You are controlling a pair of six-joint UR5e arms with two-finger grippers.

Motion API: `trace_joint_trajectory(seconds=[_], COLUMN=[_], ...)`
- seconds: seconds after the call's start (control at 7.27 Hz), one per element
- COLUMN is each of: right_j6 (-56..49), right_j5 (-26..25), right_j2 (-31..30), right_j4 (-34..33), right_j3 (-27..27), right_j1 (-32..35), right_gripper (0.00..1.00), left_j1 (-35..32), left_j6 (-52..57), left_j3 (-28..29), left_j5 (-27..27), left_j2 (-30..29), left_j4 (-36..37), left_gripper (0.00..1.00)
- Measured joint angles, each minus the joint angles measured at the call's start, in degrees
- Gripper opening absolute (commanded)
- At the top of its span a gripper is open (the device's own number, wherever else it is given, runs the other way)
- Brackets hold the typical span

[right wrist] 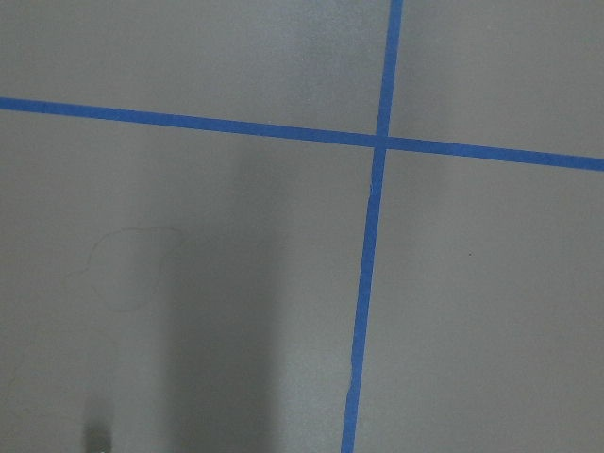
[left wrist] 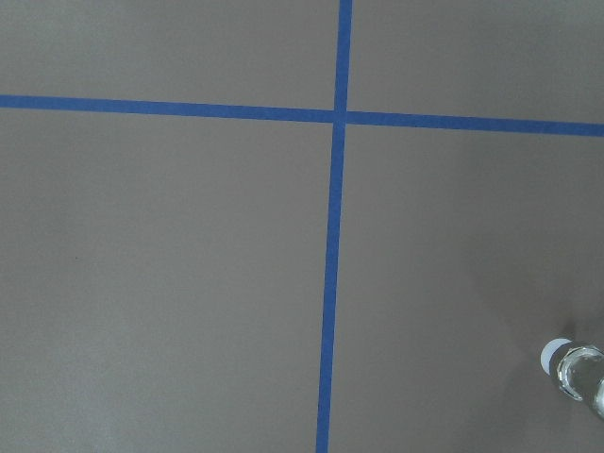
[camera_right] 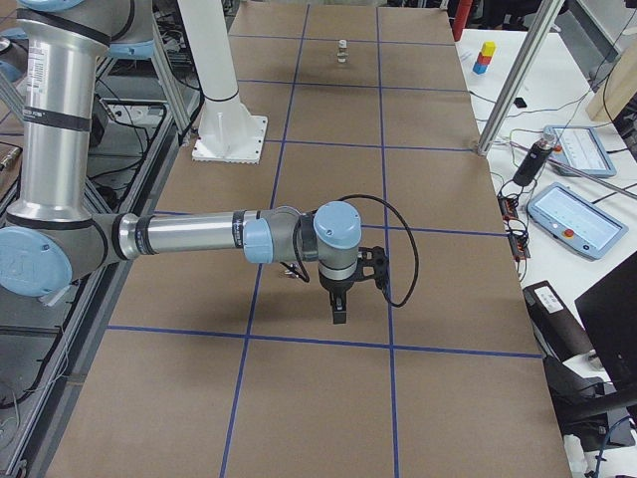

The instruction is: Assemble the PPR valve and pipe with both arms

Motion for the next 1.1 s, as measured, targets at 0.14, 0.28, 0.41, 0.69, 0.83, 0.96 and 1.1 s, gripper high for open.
trace_joint_trajectory(seconds=[0.14,0.28,0.41,0.69,0.83,0.96,1.1], right_j6=[0.00,-0.03,-0.13,-0.30,-0.36,-0.38,-0.33], right_j5=[0.00,0.02,0.10,0.27,0.26,0.21,0.19], right_j2=[-0.01,0.00,0.02,-0.01,-0.02,0.04,0.14], right_j4=[0.04,0.07,0.05,0.03,0.04,0.09,0.11], right_j3=[0.00,0.00,-0.02,-0.09,-0.09,-0.07,-0.07], right_j1=[0.00,0.00,0.00,0.00,0.00,0.00,-0.01], right_gripper=[1.00,1.00,1.00,1.00,1.00,1.00,1.00], left_j1=[0.00,-0.03,-0.06,-0.02,-0.01,-0.02,-0.01], left_j6=[0.00,-0.04,-0.11,-0.37,-0.47,-0.51,-0.48], left_j3=[0.00,-0.10,-0.30,-0.17,-0.13,-0.24,-0.48], left_j5=[-0.29,-0.92,-1.47,-1.68,-1.72,-1.81,-1.93], left_j2=[0.24,0.62,0.67,0.69,0.84,0.96,1.00], left_j4=[-0.07,-0.25,-0.49,-0.62,-0.62,-0.64,-0.76], left_gripper=[1.00,1.00,1.00,1.00,1.00,1.00,1.00])
